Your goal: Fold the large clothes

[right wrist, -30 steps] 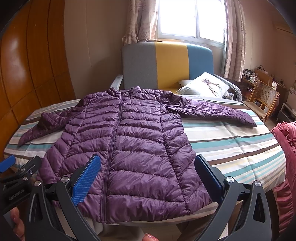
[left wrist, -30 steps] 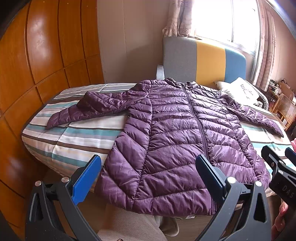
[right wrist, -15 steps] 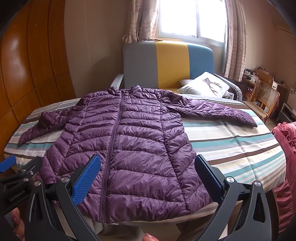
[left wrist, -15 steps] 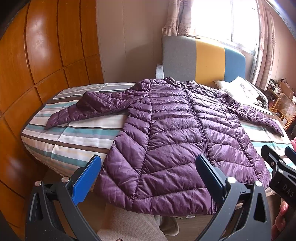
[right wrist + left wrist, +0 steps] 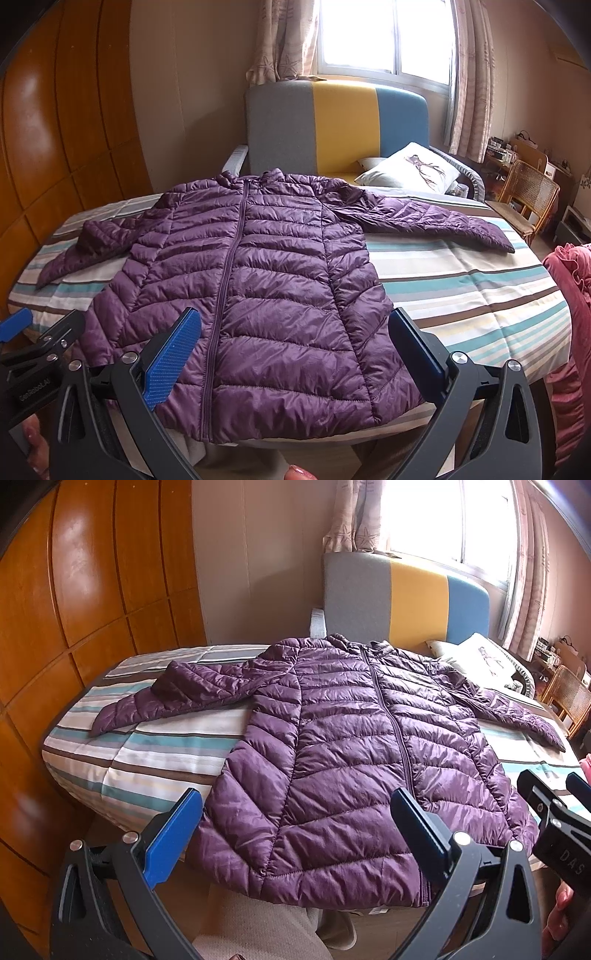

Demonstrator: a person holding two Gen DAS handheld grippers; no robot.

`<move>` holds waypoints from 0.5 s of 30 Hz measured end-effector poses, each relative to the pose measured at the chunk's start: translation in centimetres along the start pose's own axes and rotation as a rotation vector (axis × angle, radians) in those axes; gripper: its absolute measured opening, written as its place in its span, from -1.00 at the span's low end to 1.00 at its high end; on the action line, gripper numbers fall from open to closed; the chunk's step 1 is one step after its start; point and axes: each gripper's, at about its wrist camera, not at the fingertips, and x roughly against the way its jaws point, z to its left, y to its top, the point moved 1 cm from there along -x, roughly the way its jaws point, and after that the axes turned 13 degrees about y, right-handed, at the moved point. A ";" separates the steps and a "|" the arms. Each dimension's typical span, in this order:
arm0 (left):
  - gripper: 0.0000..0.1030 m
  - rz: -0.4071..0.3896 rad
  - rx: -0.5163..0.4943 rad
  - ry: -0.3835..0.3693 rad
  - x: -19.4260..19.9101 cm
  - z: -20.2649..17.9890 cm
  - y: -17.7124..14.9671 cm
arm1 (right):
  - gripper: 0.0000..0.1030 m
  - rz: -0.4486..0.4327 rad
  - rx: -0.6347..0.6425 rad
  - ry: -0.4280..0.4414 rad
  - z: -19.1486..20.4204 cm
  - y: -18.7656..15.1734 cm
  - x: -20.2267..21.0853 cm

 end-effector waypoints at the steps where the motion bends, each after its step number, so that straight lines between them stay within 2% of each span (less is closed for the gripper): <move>1: 0.96 -0.001 0.001 0.002 0.0 0.0 0.0 | 0.94 0.001 0.001 -0.001 0.0 0.0 0.0; 15: 0.96 0.009 -0.006 -0.011 -0.3 -0.2 -0.2 | 0.94 0.015 -0.004 0.004 -0.1 0.0 -0.1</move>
